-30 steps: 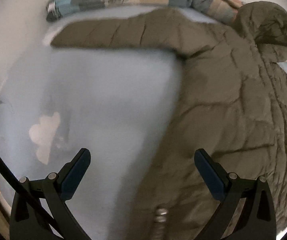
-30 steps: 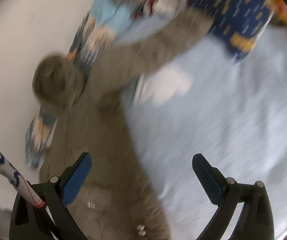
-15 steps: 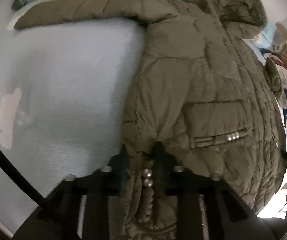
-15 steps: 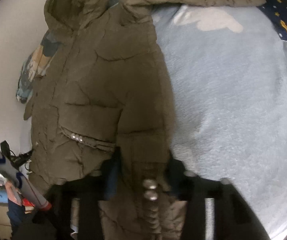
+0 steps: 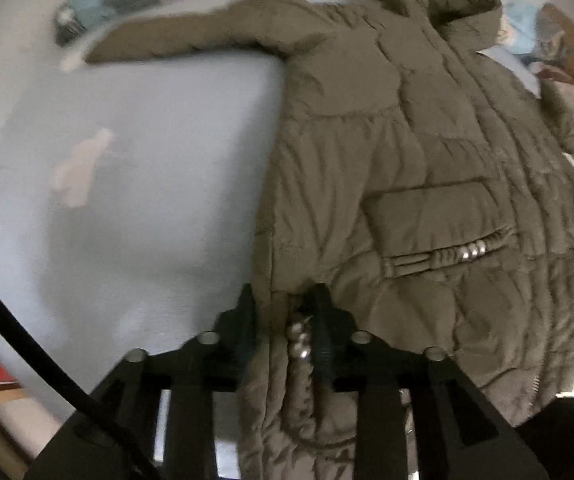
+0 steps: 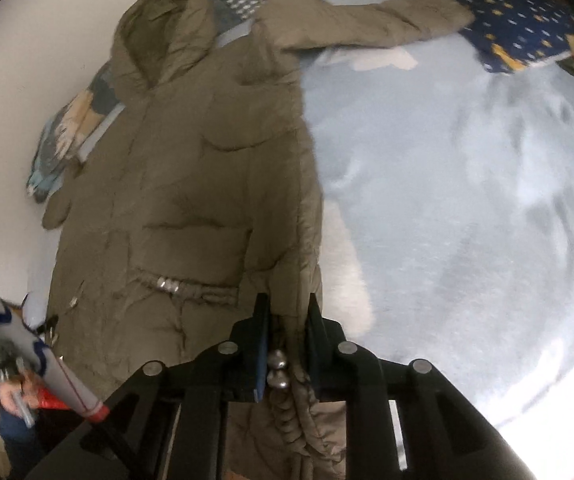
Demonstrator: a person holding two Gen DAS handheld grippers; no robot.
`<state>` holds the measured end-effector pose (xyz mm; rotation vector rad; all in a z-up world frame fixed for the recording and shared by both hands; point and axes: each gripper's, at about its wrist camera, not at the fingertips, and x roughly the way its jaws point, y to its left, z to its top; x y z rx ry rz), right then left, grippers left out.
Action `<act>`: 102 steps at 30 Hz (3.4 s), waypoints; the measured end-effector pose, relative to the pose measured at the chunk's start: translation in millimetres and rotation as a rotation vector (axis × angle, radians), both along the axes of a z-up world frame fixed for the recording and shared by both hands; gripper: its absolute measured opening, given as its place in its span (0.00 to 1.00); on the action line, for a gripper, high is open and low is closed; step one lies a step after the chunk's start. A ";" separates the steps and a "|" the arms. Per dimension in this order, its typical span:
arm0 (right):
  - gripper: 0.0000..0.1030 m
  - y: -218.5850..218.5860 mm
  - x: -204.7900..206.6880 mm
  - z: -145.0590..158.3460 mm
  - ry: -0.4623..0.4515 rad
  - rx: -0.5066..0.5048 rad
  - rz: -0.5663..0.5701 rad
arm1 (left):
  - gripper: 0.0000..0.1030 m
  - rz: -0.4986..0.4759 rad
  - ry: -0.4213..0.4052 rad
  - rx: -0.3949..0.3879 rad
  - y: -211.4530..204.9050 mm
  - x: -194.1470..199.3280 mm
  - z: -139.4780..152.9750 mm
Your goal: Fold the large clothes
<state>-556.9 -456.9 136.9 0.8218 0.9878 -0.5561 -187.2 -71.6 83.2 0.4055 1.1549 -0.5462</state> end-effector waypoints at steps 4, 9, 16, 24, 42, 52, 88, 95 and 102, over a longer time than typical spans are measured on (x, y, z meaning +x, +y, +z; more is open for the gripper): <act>0.40 -18.0 -26.4 24.1 -0.128 -0.018 -0.118 | 0.56 0.082 -0.230 -0.106 -7.6 7.3 57.7; 0.82 -65.1 -51.6 68.3 -0.331 -0.075 -0.261 | 0.77 -0.039 -0.302 -0.242 -89.2 11.3 89.1; 0.82 -161.3 -64.4 73.1 -0.386 -0.045 -0.470 | 0.77 -0.230 -0.267 -0.178 -168.7 -10.3 38.0; 0.80 -202.4 -61.2 72.3 -0.352 -0.145 -0.528 | 0.77 -0.289 -0.326 -0.115 -148.4 -21.5 15.6; 0.80 -280.4 -67.3 21.7 -0.268 -0.026 -0.576 | 0.77 -0.115 -0.162 -0.103 -129.2 24.6 -15.5; 0.80 -314.1 -63.6 10.1 -0.236 -0.043 -0.614 | 0.77 -0.120 -0.213 -0.188 -144.9 27.0 1.6; 0.15 -376.4 -36.5 49.5 -0.312 -0.207 -0.688 | 0.77 -0.209 -0.286 -0.207 -151.6 4.6 18.2; 0.15 -339.2 -41.3 165.7 -0.379 -0.309 -0.668 | 0.77 -0.179 -0.315 -0.259 -143.9 1.7 40.1; 0.15 -270.4 17.3 262.1 -0.487 -0.349 -0.529 | 0.77 -0.115 -0.314 -0.303 -125.2 13.7 58.2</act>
